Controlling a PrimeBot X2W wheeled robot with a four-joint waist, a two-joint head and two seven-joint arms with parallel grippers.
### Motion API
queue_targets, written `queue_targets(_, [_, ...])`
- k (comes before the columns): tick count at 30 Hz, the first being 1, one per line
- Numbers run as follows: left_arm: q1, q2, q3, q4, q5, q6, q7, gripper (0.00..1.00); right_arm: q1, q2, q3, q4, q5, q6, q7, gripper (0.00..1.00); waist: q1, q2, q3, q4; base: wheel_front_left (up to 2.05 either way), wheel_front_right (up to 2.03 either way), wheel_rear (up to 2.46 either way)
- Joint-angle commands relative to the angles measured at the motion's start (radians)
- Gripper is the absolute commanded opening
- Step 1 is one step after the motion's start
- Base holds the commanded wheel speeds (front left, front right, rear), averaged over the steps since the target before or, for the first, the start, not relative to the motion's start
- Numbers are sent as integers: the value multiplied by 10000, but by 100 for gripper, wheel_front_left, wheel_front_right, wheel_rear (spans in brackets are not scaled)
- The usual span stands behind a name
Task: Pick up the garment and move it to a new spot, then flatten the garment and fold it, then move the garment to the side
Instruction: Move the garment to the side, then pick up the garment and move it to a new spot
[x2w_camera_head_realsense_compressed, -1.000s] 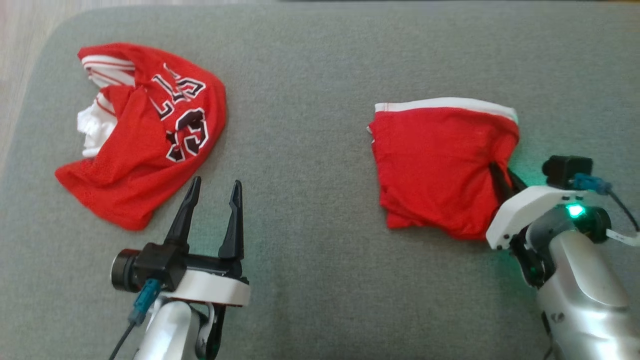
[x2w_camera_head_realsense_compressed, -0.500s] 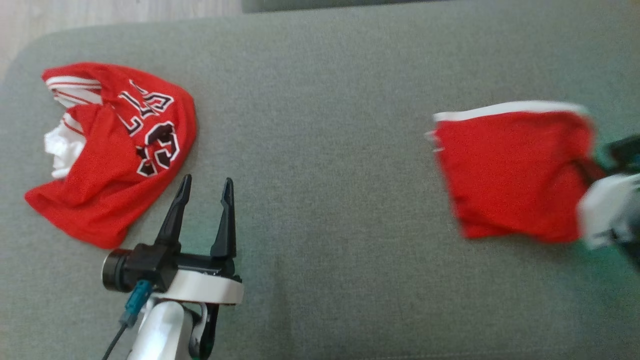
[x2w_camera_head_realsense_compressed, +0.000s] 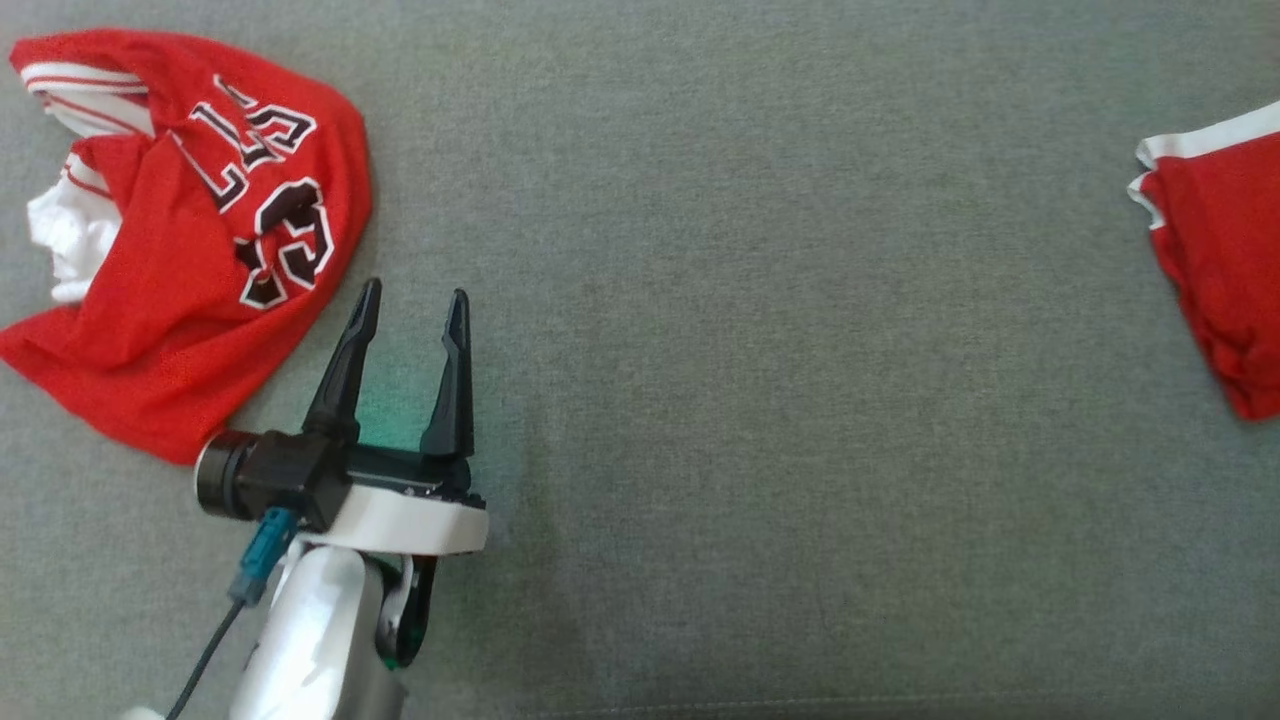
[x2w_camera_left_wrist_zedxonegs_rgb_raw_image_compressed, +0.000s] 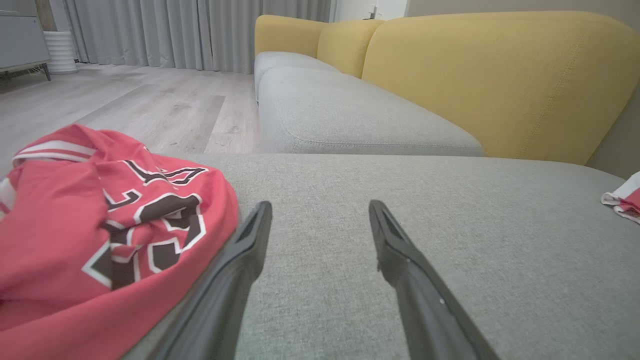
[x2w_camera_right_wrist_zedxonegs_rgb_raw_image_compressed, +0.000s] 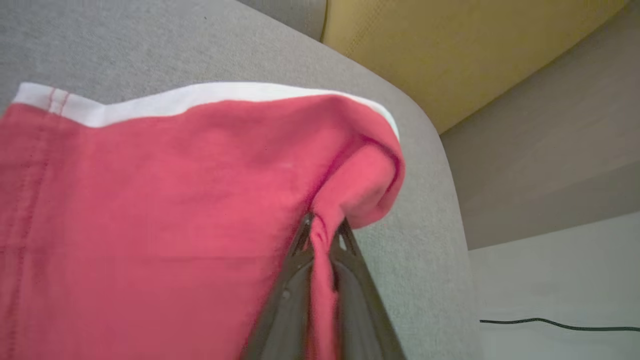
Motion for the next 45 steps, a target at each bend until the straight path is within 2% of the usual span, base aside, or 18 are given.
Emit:
queue_targets(1, [-218, 41, 309, -301, 47, -34, -51, 100, -96, -336, -44, -200, 40, -9, -145, 0, -3, 0, 51, 42, 0, 0, 0])
queue_targets(6, [-194, 41, 335, -181, 44, -39, -51, 100, -148, -105, -282, 59, -76, -9, -47, 0, -3, 0, -124, 7, 0, 0, 0])
queue_targets(7, [-179, 41, 332, -163, 31, -36, -51, 100, -137, -6, -321, 97, -67, -9, -18, 28, -3, 0, -199, -16, 0, 0, 0])
queue_targets(8, [-164, 41, 321, -154, 18, -34, -51, 100, -146, 104, -413, 106, -20, -9, -55, 60, -3, 0, -276, -38, 0, 0, 0])
queue_targets(9, [-150, 41, 310, -140, 4, -34, -51, 100, -150, 228, -533, 163, 47, -9, -19, 100, -3, 0, -374, -60, 0, 0, 0])
queue_targets(13, [-38, 41, 322, -106, -58, -11, -51, 100, -132, 630, -583, -28, 15, -9, -245, 100, -3, 0, -901, -179, 0, 0, 0])
queue_targets(21, [275, 41, 694, -148, -125, 64, -51, 100, 6, 1989, -508, -1358, 507, -9, -1274, 100, -3, 0, -1981, -359, 0, 0, 0])
queue_targets(25, [526, 41, 826, -225, -44, 37, -51, 100, 360, 3125, -681, -2497, 765, -9, -2091, 100, -3, 0, -2465, -326, 0, 0, 0])
queue_targets(29, [844, 41, 849, -326, -75, 61, -51, 100, 1354, 4251, -574, -3508, 902, -9, -2939, 100, -3, 0, -2852, -193, 0, 0, 0])
queue_targets(36, [1564, 41, 789, -478, -132, 192, -51, 100, 3401, 6096, -513, -4468, 531, -9, -3821, 100, -3, 0, -3305, 13, 0, 0, 0])
queue_targets(40, [1873, 41, 752, -510, -139, 260, -51, 100, 4352, 6482, -730, -4655, 510, -9, -3911, 100, -3, 0, -3416, 94, 0, 0, 0])
queue_targets(45, [1995, 41, 731, -540, -153, 298, -51, 100, 4862, 6561, -731, -4995, 820, -9, -3924, 100, -3, 0, -3404, 172, 0, 0, 0])
